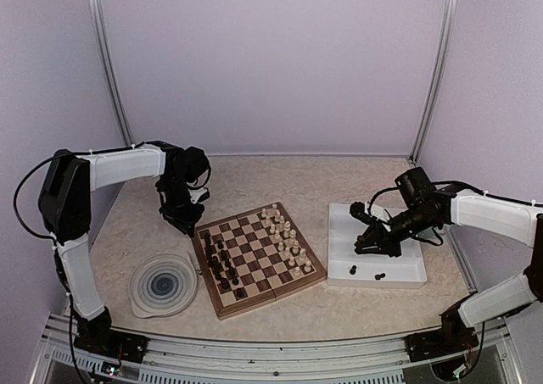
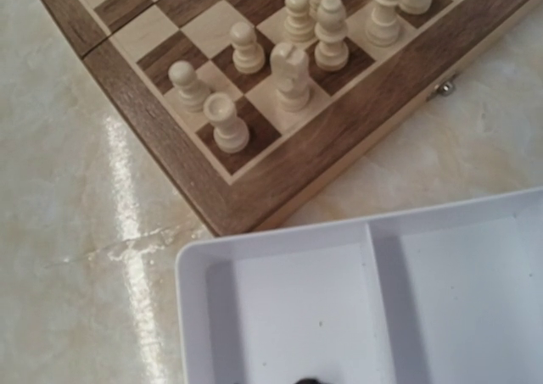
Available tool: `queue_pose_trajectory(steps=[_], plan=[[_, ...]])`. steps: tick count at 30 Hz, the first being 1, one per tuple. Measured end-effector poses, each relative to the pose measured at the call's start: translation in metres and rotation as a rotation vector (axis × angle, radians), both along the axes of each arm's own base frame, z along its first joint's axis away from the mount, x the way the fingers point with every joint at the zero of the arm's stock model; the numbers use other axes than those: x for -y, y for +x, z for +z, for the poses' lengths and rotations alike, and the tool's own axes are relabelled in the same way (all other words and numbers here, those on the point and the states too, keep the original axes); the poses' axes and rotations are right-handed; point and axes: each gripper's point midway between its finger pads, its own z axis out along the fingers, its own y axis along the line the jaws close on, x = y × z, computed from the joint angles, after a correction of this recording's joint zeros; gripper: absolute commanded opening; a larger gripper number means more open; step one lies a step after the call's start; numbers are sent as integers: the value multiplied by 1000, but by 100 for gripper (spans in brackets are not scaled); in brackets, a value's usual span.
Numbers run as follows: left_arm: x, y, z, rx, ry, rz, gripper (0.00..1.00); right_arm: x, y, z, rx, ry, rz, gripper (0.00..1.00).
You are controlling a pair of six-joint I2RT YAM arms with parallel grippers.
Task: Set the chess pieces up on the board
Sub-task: Place the rook at h8.
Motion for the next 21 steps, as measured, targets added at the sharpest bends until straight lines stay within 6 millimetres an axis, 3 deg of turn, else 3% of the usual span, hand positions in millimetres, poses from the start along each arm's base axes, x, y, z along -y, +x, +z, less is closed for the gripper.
queue_pose_trajectory(steps=[4,21], plan=[[0,2,-9,-23,19,0,1,0,0,0,0,0,0,6],[12,15,-15,-28,12,-12,3,0,0,-6,-20,-8,1,7]])
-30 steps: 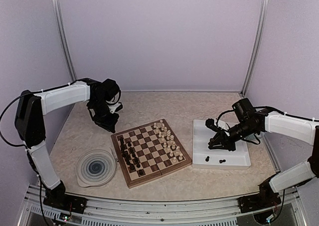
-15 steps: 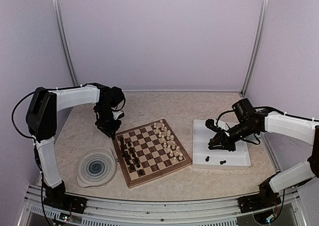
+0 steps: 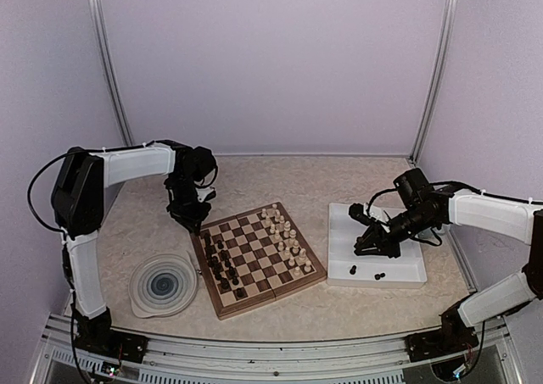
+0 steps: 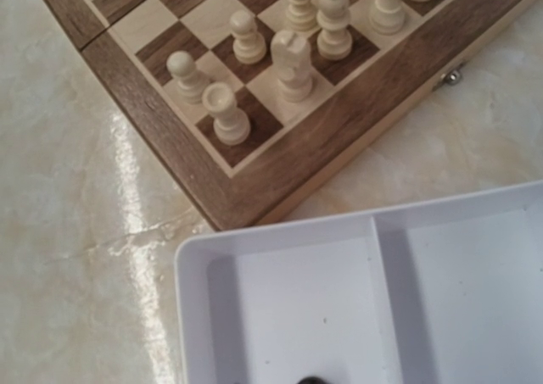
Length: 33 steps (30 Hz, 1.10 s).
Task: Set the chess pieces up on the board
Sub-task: Place the rook at h8.
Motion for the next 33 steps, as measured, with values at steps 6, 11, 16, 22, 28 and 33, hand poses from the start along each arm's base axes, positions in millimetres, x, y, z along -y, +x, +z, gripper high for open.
queue_pose_trajectory(steps=[6,11,16,22,28,33], plan=[[8,-1,0,-9,-25,-12,3,0,0,0,0,0,0,7],[11,-2,0,-15,-34,-17,5,0,0,-1,-3,-1,1,7],[11,-2,0,-15,-35,-18,8,0,0,-2,-8,-3,1,7],[15,0,0,-11,-39,-24,9,0,0,-3,-11,-4,2,7],[18,-1,0,-12,-41,-31,16,0,0,-4,-14,-6,2,7],[18,-1,-1,-12,-39,-29,27,0,0,-5,-17,-6,2,7]])
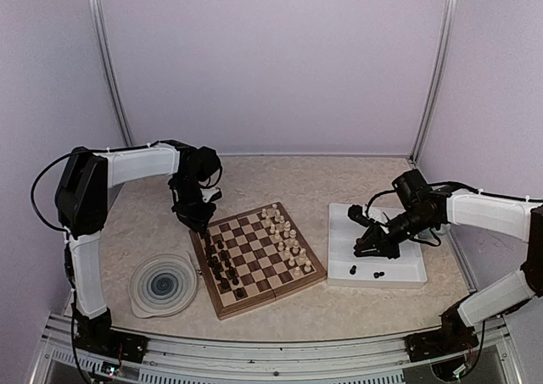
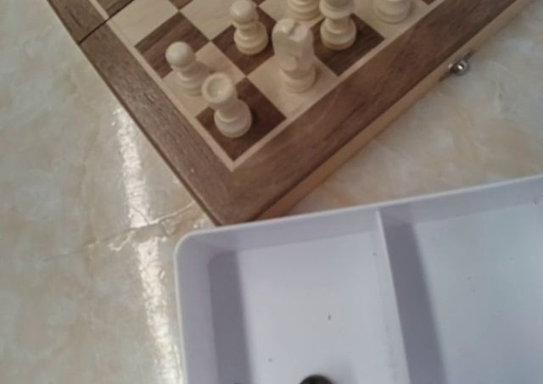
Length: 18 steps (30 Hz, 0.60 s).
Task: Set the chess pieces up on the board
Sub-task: Place the rook at h8.
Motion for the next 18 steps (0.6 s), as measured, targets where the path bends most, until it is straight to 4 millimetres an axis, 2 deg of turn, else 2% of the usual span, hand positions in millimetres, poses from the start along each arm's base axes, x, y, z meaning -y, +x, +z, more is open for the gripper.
queue_pose_trajectory(steps=[5,12,15,18], plan=[[0,2,1,9,1,0,30,0,0,-1,-4,-1,0,7],[0,13,13,58,6,4,32,0,-1,-1,-8,-2,2,7],[-3,17,29,99,8,11,34,1,-2,-2,-11,-9,4,7],[0,22,63,182,-33,13,39,1,-4,-1,-14,-29,14,7]])
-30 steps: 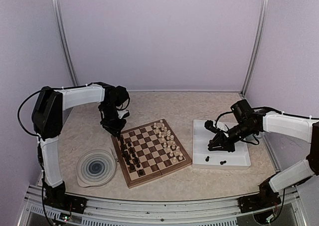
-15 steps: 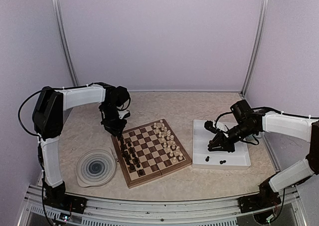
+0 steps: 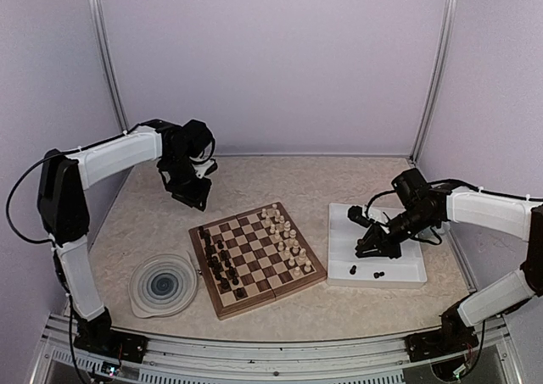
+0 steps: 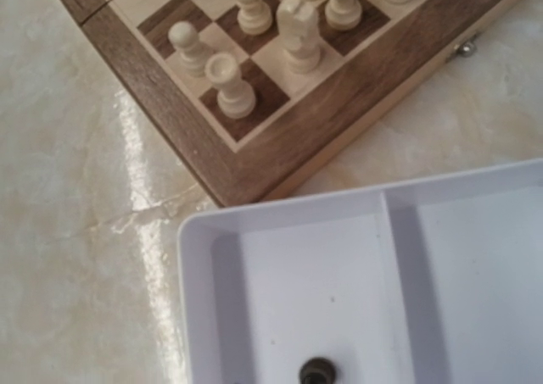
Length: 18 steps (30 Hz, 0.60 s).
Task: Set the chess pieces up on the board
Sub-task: Place the rook at h8, then pass from the right arm to the left
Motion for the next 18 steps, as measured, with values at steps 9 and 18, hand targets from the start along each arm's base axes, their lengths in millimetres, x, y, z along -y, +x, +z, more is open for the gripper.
queue_pose_trajectory(steps=[9,18], plan=[[131,-39,167,430,-506,-222,44,-34,19,57,119,-1,89,8],[224,-68,147,373,-930,-217,47,-80,13,93,197,-9,207,8]])
